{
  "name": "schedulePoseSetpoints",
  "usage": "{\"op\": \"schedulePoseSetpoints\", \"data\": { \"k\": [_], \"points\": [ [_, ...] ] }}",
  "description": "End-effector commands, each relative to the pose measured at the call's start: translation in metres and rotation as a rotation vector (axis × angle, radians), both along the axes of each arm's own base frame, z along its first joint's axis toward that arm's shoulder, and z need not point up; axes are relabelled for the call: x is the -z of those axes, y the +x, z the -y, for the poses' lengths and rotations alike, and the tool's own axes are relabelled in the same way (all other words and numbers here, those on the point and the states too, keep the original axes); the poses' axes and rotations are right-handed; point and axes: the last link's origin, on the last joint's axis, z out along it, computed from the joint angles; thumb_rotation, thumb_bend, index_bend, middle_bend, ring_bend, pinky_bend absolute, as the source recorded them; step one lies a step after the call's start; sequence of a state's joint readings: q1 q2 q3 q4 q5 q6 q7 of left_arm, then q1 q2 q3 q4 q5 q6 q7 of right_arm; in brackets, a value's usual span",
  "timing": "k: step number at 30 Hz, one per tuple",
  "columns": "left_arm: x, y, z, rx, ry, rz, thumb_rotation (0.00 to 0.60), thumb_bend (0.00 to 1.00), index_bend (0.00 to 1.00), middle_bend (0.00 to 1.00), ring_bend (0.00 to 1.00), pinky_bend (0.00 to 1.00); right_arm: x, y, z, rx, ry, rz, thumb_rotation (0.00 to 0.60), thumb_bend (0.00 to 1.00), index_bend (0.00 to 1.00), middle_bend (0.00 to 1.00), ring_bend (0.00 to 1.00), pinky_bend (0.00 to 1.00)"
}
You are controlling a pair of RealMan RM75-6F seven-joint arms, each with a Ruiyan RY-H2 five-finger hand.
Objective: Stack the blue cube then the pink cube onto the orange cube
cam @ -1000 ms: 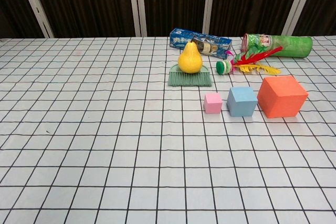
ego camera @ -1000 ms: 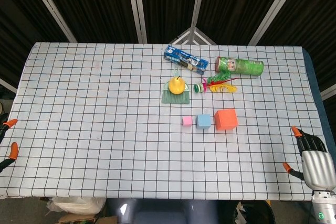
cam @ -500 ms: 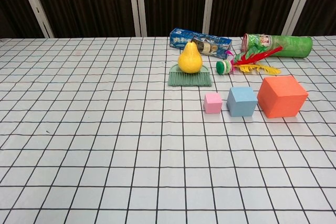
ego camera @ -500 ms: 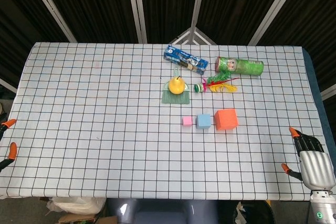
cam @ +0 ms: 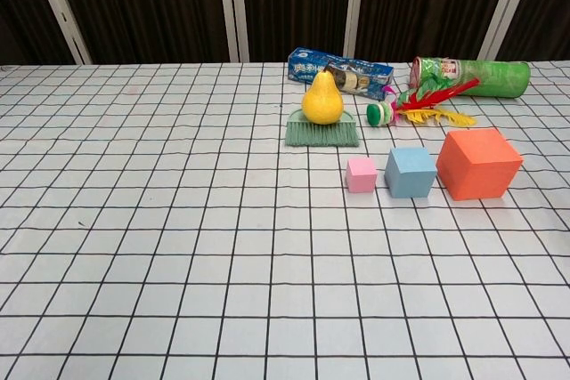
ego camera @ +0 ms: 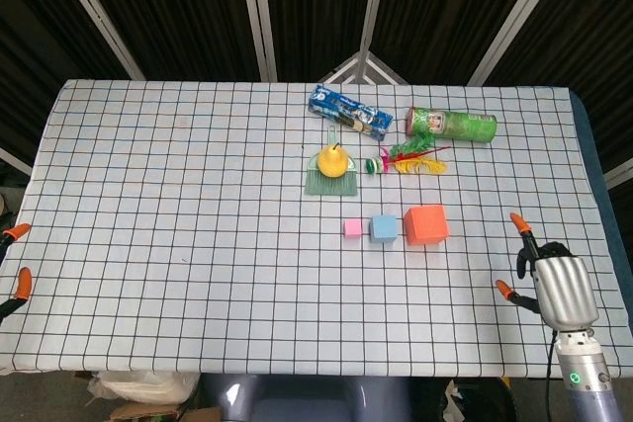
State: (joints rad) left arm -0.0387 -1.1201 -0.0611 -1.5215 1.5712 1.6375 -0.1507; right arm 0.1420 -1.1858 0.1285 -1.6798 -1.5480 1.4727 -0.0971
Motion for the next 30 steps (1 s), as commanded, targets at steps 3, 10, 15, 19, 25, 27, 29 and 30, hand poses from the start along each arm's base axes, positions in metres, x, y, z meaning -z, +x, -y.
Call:
{"op": "schedulePoseSetpoints", "data": {
  "k": [3, 10, 15, 19, 25, 27, 29, 30],
  "points": [
    [0.001, 0.0, -0.001, -0.004, 0.001, -0.003, 0.6, 0.58, 0.18, 0.06, 0.0, 0.0, 0.025, 0.047, 0.03, 0.056, 0.258, -0.042, 0.6, 0.22, 0.15, 0.97, 0.9, 0.68],
    [0.0, -0.001, -0.001, -0.005, 0.002, 0.001, 0.6, 0.58, 0.18, 0.06, 0.0, 0.0, 0.049, 0.074, 0.039, 0.098, 0.386, -0.052, 0.6, 0.22, 0.16, 1.0, 0.99, 0.82],
    [0.0, -0.001, -0.002, -0.005, 0.0, 0.001, 0.6, 0.58, 0.18, 0.06, 0.0, 0.0, 0.064, 0.091, 0.047, 0.124, 0.39, -0.029, 0.6, 0.22, 0.2, 1.0, 1.0, 0.86],
    [-0.002, -0.001, -0.001, -0.004, 0.002, 0.005, 0.6, 0.58, 0.18, 0.06, 0.0, 0.0, 0.069, 0.107, 0.058, 0.138, 0.357, -0.016, 0.6, 0.22, 0.21, 1.0, 1.0, 0.87],
    [-0.004, -0.003, -0.002, -0.006, 0.005, 0.013, 0.6, 0.58, 0.18, 0.06, 0.0, 0.0, 0.081, 0.132, 0.071, 0.183, 0.329, -0.008, 0.6, 0.22, 0.21, 1.0, 1.0, 0.89],
    [-0.004, -0.003, -0.002, -0.008, 0.001, 0.013, 0.6, 0.58, 0.18, 0.06, 0.0, 0.0, 0.086, 0.138, 0.073, 0.194, 0.326, -0.006, 0.6, 0.22, 0.22, 1.0, 1.0, 0.9],
    [-0.004, -0.003, -0.002, -0.011, -0.001, 0.012, 0.6, 0.58, 0.18, 0.06, 0.0, 0.0, 0.093, 0.144, 0.077, 0.212, 0.325, 0.005, 0.6, 0.22, 0.22, 1.0, 1.0, 0.9],
    [-0.004, -0.003, -0.002, -0.011, -0.002, 0.013, 0.6, 0.58, 0.18, 0.06, 0.0, 0.0, 0.096, 0.146, 0.078, 0.22, 0.326, 0.011, 0.6, 0.22, 0.22, 1.0, 1.0, 0.9]
  ]
}}
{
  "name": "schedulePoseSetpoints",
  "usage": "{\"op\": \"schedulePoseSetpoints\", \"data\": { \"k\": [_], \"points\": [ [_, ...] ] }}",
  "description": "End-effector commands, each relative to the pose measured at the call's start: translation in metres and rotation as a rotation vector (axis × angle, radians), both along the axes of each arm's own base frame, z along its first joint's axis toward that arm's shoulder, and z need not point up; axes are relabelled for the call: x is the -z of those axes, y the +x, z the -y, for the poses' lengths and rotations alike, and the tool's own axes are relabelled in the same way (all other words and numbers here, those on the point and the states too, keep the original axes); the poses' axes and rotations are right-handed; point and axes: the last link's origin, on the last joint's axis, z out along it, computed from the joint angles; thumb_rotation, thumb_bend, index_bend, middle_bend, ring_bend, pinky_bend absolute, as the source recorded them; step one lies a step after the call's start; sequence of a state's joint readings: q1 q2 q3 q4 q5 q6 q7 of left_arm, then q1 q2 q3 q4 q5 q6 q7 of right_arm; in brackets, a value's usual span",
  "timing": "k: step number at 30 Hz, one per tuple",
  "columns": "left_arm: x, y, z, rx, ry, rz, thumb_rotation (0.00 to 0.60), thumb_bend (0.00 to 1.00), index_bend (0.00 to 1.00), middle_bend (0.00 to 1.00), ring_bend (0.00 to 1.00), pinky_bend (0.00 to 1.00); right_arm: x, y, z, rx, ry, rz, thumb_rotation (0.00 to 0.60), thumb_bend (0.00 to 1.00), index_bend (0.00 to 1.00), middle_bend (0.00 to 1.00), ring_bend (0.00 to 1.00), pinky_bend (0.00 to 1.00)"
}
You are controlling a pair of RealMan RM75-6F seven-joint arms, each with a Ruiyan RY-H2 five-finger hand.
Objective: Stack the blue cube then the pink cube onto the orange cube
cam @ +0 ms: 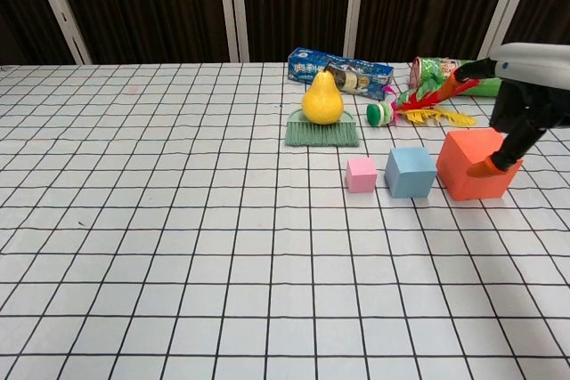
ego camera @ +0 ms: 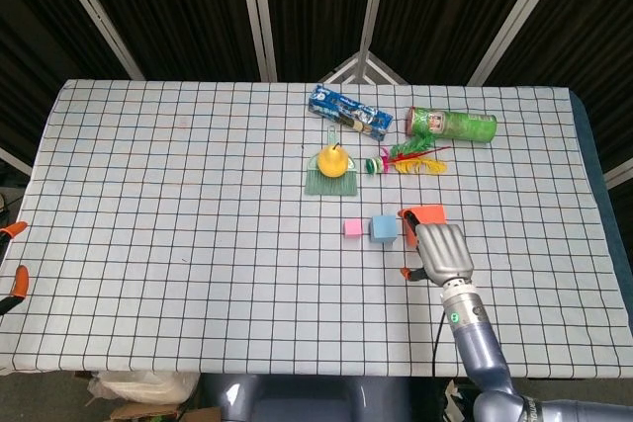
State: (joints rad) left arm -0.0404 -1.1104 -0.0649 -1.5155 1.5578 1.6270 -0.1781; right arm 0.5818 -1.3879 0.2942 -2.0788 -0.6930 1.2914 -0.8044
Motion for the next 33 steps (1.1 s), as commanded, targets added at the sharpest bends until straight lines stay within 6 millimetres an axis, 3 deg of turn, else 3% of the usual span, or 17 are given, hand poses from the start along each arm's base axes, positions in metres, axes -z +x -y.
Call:
{"op": "schedulePoseSetpoints", "data": {
  "k": [1, 16, 33],
  "points": [
    [0.0, 0.0, 0.0, -0.002, -0.001, 0.002, 0.6, 0.58, 0.18, 0.06, 0.0, 0.0, 0.013, 0.014, 0.009, 0.029, -0.009, 0.011, 0.6, 0.22, 0.22, 1.0, 1.0, 0.91],
    [-0.001, -0.003, -0.003, -0.014, -0.016, 0.009, 0.6, 0.58, 0.18, 0.06, 0.0, 0.0, 0.05, 0.025, 0.025, 0.156, -0.069, 0.025, 0.6, 0.22, 0.25, 1.0, 1.0, 0.93],
    [-0.004, -0.005, -0.004, -0.029, -0.004, 0.009, 0.6, 0.58, 0.18, 0.06, 0.0, 0.0, 0.072, 0.019, 0.034, 0.101, -0.05, 0.02, 0.6, 0.22, 0.26, 1.0, 1.0, 0.93]
  ]
}}
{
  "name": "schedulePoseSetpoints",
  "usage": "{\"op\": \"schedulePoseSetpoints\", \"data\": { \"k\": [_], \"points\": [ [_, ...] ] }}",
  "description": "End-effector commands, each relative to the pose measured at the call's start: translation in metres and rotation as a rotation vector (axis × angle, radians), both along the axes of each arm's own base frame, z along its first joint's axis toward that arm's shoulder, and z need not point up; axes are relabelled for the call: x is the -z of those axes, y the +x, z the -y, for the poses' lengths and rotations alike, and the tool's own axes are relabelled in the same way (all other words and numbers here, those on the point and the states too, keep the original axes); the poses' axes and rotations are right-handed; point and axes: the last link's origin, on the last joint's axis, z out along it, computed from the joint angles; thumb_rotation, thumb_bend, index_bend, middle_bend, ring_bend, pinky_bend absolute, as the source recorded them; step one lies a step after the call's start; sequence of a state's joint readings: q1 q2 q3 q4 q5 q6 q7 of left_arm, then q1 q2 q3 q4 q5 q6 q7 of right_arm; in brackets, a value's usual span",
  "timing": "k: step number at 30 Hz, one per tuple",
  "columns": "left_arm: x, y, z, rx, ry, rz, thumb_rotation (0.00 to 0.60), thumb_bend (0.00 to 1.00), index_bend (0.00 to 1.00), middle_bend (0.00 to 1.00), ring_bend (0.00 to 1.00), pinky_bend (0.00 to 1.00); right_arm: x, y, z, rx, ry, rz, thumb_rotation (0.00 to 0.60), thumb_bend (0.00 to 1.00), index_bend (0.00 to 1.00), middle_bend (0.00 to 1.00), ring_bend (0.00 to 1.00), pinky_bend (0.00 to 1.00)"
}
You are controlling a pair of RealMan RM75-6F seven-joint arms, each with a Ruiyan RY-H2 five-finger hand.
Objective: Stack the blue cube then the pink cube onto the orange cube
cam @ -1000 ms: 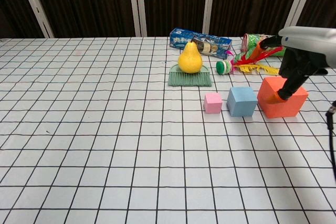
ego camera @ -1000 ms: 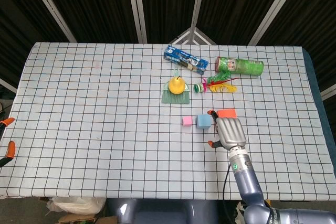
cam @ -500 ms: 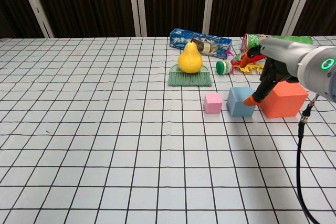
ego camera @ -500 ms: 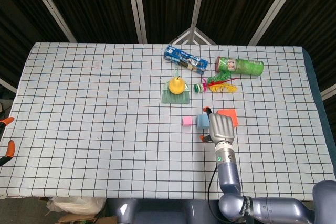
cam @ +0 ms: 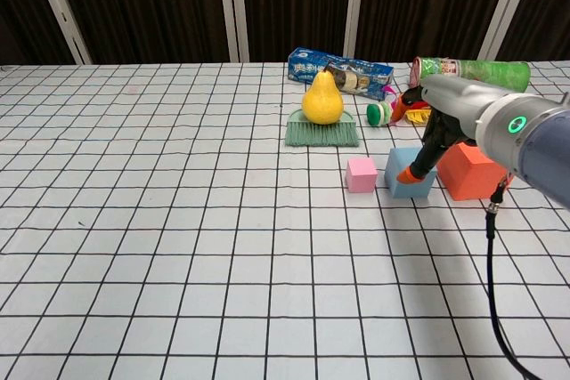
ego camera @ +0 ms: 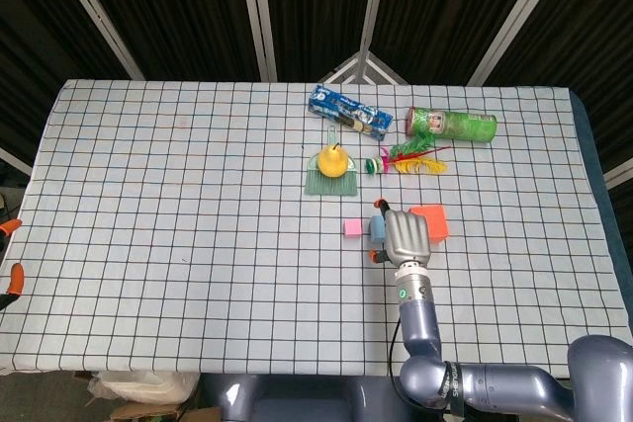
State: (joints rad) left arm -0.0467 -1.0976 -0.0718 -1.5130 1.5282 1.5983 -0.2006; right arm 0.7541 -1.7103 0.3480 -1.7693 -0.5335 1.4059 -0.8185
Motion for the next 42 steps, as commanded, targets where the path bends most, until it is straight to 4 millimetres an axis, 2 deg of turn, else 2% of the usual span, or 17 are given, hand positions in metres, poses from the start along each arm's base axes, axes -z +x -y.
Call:
{"op": "schedulePoseSetpoints", "data": {
  "k": [1, 24, 34, 42],
  "points": [
    [0.0, 0.0, 0.0, -0.001, 0.001, -0.002, 0.6, 0.58, 0.18, 0.06, 0.0, 0.0, 0.002, -0.004, 0.001, -0.015, 0.005, -0.003, 0.6, 0.22, 0.27, 1.0, 1.0, 0.93],
    [0.008, 0.001, -0.005, -0.032, -0.002, -0.041, 0.6, 0.58, 0.18, 0.06, 0.0, 0.0, 0.004, -0.028, 0.021, -0.046, 0.048, -0.063, 0.6, 0.22, 0.31, 1.0, 1.0, 0.93],
    [0.01, 0.001, -0.006, -0.041, 0.001, -0.054, 0.6, 0.58, 0.18, 0.06, 0.0, 0.0, 0.004, -0.033, 0.03, -0.046, 0.053, -0.076, 0.6, 0.22, 0.36, 1.0, 1.0, 0.93],
    [0.012, 0.002, -0.007, -0.045, -0.002, -0.062, 0.6, 0.58, 0.18, 0.06, 0.0, 0.0, 0.008, -0.034, 0.032, -0.047, 0.062, -0.076, 0.6, 0.22, 0.37, 1.0, 1.0, 0.93]
  ]
}}
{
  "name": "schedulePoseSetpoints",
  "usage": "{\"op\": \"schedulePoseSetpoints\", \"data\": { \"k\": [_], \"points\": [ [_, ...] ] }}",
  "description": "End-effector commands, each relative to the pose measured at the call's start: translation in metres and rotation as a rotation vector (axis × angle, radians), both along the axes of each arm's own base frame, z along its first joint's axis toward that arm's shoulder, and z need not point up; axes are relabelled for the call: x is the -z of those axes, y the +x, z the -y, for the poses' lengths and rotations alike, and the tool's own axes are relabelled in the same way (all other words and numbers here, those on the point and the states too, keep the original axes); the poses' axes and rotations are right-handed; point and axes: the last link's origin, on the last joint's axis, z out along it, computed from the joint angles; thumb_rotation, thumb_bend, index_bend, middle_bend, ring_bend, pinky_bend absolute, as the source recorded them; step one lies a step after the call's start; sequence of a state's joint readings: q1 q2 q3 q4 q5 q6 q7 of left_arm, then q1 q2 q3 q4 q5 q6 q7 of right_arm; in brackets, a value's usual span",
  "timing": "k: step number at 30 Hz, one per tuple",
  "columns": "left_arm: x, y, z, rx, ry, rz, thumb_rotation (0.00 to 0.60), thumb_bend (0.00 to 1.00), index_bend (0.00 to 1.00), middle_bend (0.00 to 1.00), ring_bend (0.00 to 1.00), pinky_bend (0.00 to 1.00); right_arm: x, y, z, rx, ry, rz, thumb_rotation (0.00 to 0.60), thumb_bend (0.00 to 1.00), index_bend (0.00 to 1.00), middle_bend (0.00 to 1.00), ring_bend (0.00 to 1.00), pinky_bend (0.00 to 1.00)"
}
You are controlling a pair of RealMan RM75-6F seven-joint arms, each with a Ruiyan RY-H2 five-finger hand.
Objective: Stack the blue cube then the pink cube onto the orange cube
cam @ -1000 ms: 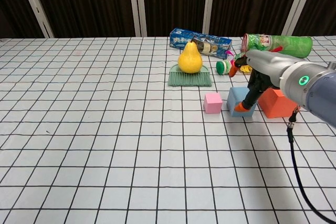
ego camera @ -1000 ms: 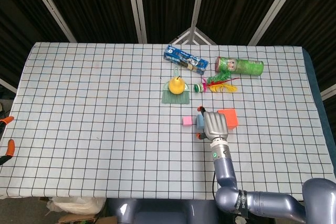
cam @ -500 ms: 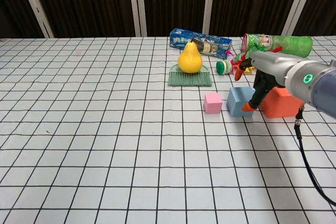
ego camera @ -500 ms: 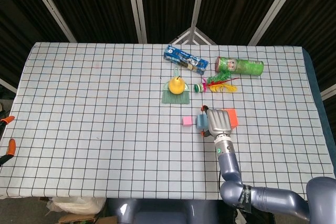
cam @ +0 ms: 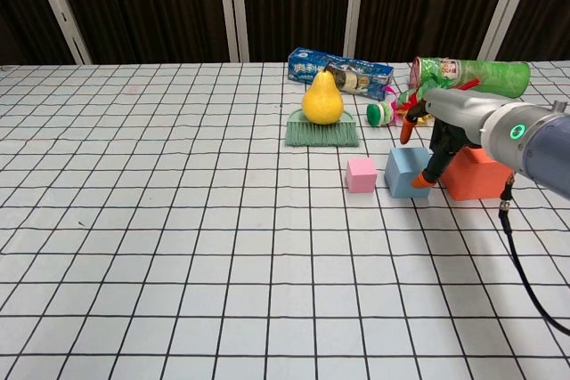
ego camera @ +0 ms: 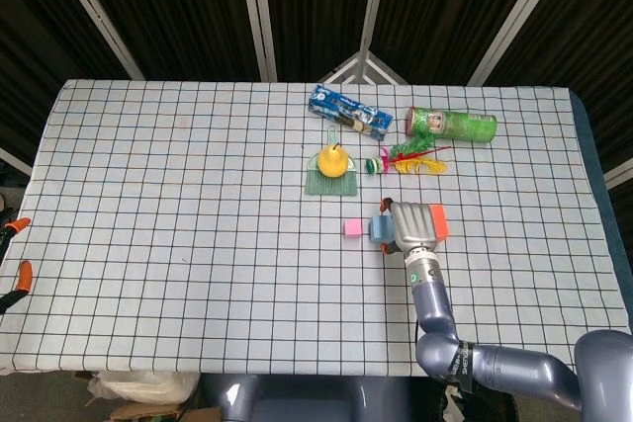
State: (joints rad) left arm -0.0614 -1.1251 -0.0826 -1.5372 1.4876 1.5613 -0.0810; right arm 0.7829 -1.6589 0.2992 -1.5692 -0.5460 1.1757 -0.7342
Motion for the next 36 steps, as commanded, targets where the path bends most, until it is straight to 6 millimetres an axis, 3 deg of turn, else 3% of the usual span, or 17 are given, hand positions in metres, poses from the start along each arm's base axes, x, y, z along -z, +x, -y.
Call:
{"op": "schedulePoseSetpoints", "data": {
  "k": [1, 7, 22, 36],
  "points": [
    [0.0, 0.0, 0.0, 0.0, 0.001, 0.0, 0.6, 0.58, 0.18, 0.06, 0.0, 0.0, 0.001, 0.0, 0.0, 0.0, 0.0, 0.001, 0.6, 0.22, 0.37, 1.0, 1.0, 0.93],
    [0.0, 0.0, 0.001, 0.001, 0.002, -0.002, 0.6, 0.58, 0.18, 0.06, 0.0, 0.0, 0.002, 0.001, 0.001, 0.0, -0.005, 0.003, 0.6, 0.22, 0.41, 1.0, 1.0, 0.93],
    [-0.001, 0.0, 0.0, -0.004, 0.0, 0.001, 0.6, 0.58, 0.18, 0.06, 0.0, 0.0, 0.004, 0.002, 0.002, -0.002, -0.006, 0.003, 0.6, 0.35, 0.45, 1.0, 1.0, 0.93],
    [-0.004, 0.0, 0.003, 0.009, -0.002, 0.016, 0.6, 0.58, 0.18, 0.06, 0.0, 0.0, -0.024, 0.031, -0.013, -0.062, -0.049, 0.024, 0.6, 0.36, 0.45, 1.0, 1.0, 0.93]
  ]
}}
